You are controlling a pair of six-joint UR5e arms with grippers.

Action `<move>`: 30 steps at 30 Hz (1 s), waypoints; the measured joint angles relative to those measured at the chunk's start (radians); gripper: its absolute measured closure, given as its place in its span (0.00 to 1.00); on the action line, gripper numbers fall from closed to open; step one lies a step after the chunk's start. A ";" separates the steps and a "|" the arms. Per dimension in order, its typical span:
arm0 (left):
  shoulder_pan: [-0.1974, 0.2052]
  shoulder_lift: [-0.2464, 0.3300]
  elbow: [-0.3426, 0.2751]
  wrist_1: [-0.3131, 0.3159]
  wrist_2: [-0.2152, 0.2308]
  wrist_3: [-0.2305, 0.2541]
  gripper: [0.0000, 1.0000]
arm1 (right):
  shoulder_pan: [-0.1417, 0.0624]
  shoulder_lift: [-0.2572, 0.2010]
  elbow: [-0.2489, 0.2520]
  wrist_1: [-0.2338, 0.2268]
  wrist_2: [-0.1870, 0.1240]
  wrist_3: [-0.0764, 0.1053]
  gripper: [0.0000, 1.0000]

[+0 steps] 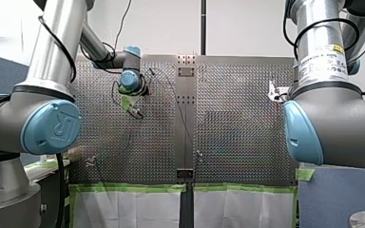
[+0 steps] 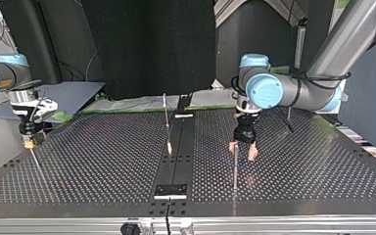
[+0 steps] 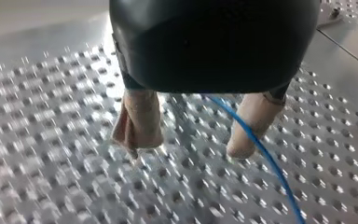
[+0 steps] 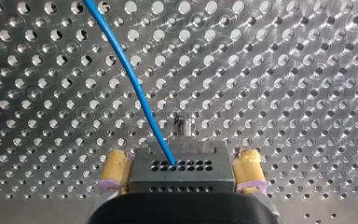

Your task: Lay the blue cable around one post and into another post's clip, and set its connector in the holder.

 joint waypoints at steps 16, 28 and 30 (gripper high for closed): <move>-0.034 0.034 -0.039 -0.056 0.004 0.059 0.00 | 0.000 0.000 0.000 0.005 0.000 0.000 0.02; -0.048 0.107 -0.051 -0.122 -0.070 0.151 0.00 | 0.000 0.000 0.000 0.009 0.000 0.000 0.02; -0.049 0.124 -0.051 -0.140 -0.078 0.169 0.00 | 0.001 0.000 0.000 0.009 0.000 0.000 0.02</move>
